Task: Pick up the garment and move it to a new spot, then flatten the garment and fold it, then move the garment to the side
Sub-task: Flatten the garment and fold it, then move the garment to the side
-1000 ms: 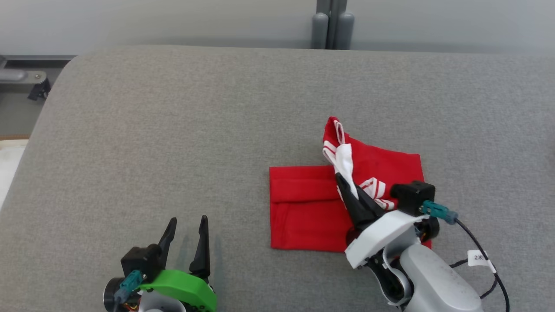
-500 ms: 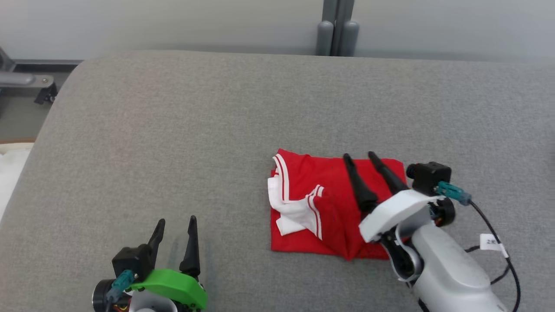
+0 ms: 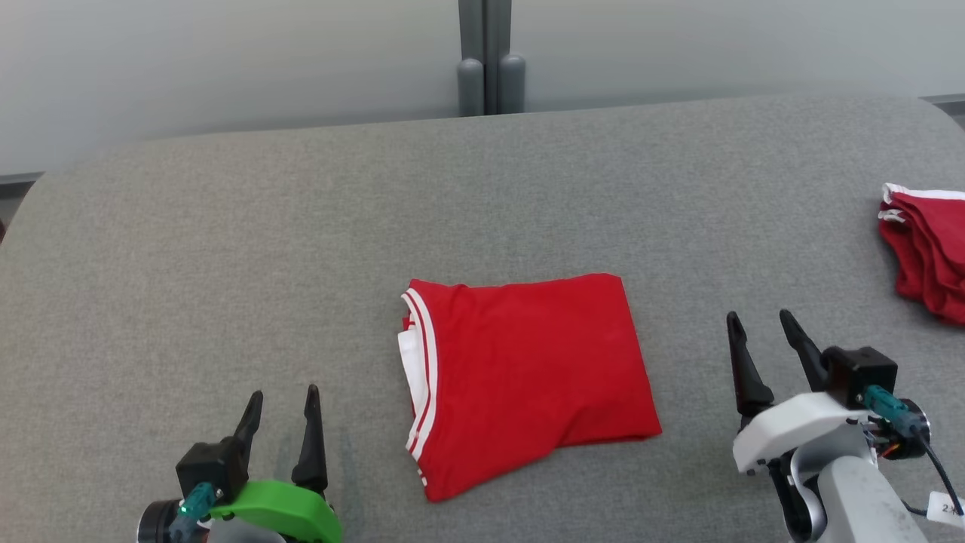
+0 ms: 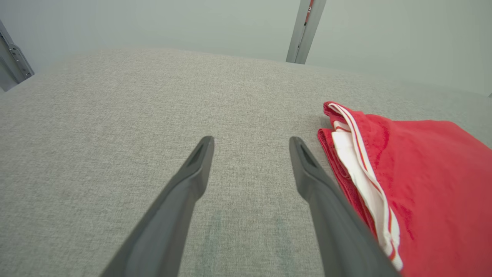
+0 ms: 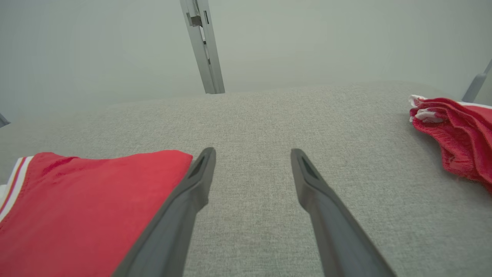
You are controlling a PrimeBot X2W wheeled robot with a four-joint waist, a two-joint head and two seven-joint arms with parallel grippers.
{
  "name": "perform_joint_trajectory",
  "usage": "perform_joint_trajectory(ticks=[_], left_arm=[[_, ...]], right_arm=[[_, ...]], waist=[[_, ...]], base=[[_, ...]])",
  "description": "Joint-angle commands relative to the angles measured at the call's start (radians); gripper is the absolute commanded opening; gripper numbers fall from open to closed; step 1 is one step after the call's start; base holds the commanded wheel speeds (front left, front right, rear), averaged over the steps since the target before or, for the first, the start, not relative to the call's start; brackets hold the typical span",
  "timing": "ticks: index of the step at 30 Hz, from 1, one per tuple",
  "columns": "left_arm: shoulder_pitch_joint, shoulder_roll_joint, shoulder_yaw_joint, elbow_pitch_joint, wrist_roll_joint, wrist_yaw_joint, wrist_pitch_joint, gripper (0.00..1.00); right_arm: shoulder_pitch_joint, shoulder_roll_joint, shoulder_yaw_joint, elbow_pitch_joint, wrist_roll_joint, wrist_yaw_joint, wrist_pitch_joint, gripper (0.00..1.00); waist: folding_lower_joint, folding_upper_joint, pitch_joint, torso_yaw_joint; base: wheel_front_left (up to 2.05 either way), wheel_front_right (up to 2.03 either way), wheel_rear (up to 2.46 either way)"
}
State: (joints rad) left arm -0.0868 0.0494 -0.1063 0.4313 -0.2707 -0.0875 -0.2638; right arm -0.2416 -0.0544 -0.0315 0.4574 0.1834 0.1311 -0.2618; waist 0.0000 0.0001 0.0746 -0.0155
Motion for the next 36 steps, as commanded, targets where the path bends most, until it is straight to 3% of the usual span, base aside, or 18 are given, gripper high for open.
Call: perform_joint_trajectory(ticks=[1,9,21,28,35,36], left_arm=[[0.023,0.004,0.004,-0.004,0.016,0.000,0.000,1.00],[0.079,0.004,-0.002,-0.043,0.017,0.011,0.000,1.00],[0.031,0.004,-0.015,-0.050,-0.001,0.003,0.000,1.00],[0.015,0.004,-0.029,-0.036,-0.004,-0.004,0.000,1.00],[0.005,0.004,-0.042,-0.028,-0.010,-0.004,0.000,1.00],[0.004,0.003,-0.043,-0.026,-0.011,-0.004,0.000,1.00]], right_arm=[[0.031,-0.001,-0.008,-0.010,-0.018,-0.001,-0.004,1.00],[0.110,0.002,-0.012,-0.033,-0.002,-0.001,-0.004,1.00],[0.000,0.002,0.090,0.009,0.026,-0.001,-0.004,1.00],[-0.093,0.001,0.188,0.151,0.060,-0.001,-0.004,1.00],[-0.170,0.001,0.238,0.416,0.065,-0.001,0.035,1.00],[-0.177,0.000,0.242,0.442,0.072,-0.001,0.037,0.68]], waist=[[0.0000,-0.0001,-0.020,-0.022],[0.0000,-0.0001,-0.032,-0.023],[0.0000,-0.0001,0.013,0.032],[0.0000,-0.0001,0.028,0.085],[0.0000,-0.0001,0.048,0.129],[0.0000,-0.0001,0.051,0.132]], base=[[0.00,0.00,0.00],[0.00,0.00,0.00],[0.00,0.00,0.00],[0.00,0.00,0.00],[0.00,0.00,0.00],[0.00,0.00,0.00]])
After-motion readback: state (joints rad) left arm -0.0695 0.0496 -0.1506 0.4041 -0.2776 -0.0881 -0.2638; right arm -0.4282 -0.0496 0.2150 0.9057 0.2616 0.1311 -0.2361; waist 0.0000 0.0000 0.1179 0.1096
